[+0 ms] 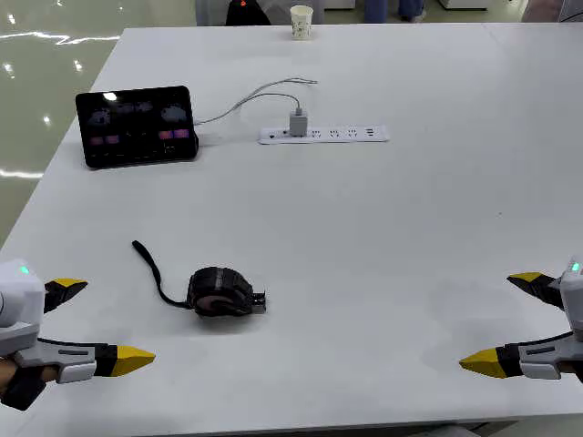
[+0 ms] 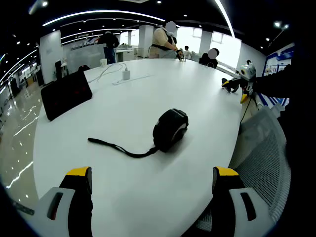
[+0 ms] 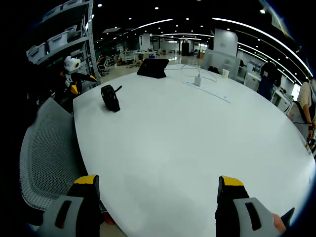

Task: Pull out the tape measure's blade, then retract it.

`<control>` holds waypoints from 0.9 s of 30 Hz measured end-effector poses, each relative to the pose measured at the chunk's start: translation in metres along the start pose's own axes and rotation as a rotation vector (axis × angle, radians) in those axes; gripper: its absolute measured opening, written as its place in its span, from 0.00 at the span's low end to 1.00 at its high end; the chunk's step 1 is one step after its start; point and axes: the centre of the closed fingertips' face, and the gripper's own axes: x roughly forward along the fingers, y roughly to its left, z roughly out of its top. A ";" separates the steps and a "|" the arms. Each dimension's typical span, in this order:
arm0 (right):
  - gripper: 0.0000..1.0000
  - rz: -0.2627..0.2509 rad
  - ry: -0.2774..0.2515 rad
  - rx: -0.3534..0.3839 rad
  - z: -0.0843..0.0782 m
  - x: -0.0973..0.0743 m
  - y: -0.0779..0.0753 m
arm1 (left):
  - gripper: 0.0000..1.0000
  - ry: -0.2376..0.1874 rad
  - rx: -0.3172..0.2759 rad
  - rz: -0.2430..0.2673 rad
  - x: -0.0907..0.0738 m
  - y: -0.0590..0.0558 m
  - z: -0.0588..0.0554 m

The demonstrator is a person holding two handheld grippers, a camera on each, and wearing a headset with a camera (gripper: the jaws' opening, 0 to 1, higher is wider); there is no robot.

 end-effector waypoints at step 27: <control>0.99 0.054 0.001 -0.058 0.005 0.013 0.003 | 0.99 0.051 0.080 -0.087 0.011 -0.004 0.010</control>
